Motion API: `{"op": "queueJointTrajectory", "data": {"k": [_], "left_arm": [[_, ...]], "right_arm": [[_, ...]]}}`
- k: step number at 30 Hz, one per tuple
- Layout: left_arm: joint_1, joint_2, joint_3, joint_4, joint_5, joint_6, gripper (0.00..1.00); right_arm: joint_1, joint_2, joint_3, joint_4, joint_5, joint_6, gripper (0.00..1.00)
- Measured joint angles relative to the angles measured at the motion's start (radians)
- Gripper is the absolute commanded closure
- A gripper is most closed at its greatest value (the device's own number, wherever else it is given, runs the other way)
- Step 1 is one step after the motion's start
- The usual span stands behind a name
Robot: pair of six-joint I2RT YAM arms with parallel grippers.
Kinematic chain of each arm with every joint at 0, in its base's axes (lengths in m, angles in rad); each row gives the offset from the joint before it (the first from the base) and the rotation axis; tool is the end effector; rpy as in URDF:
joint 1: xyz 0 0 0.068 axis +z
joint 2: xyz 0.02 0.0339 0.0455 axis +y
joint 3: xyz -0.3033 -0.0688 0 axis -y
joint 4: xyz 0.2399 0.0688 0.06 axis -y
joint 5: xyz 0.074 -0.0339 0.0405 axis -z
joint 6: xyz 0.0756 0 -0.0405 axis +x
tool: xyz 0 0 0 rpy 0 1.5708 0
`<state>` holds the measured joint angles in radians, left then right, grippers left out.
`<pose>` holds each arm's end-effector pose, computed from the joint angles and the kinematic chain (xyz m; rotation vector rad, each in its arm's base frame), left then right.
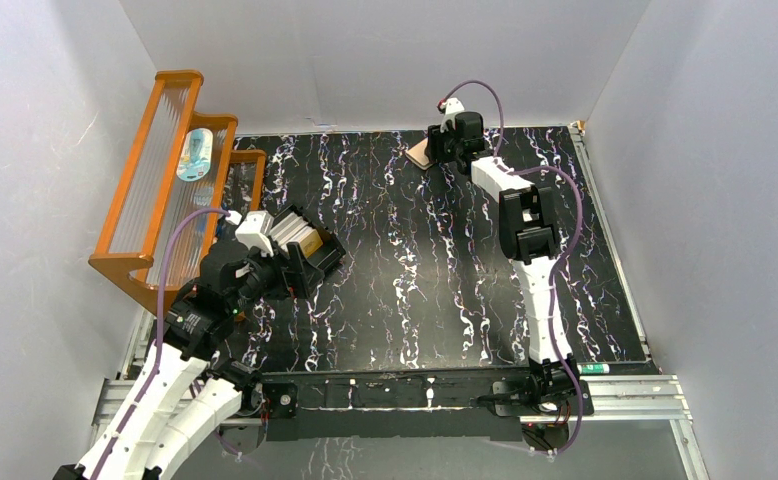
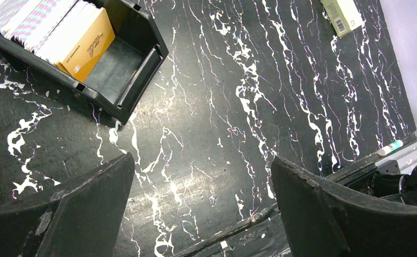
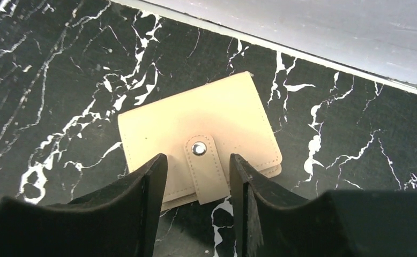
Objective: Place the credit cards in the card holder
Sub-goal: Move the card holder to the center of the board.
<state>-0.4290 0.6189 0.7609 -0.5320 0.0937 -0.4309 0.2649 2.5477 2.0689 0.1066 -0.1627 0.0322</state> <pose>0.1244 -0.0647 0.3261 0.0614 2.0163 -0.6491 0.6245 0.1821 0.1719 -0.3345 1.9255 0.3546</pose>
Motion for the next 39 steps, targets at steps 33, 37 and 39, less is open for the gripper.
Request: {"op": "queueJointTrajectory", "data": {"k": [33, 37, 39], "left_arm": [[0.000, -0.030, 0.000, -0.001, -0.008, 0.000, 0.01], [0.000, -0.030, 0.000, -0.001, -0.008, 0.000, 0.01], [0.000, -0.031, 0.000, -0.001, -0.008, 0.000, 0.01]], "right_arm": [[0.064, -0.127, -0.124, -0.206, -0.069, -0.254, 1.00], [0.071, -0.178, -0.153, -0.263, -0.071, -0.237, 0.79], [0.073, -0.197, -0.161, -0.282, -0.065, -0.235, 0.72]]}}
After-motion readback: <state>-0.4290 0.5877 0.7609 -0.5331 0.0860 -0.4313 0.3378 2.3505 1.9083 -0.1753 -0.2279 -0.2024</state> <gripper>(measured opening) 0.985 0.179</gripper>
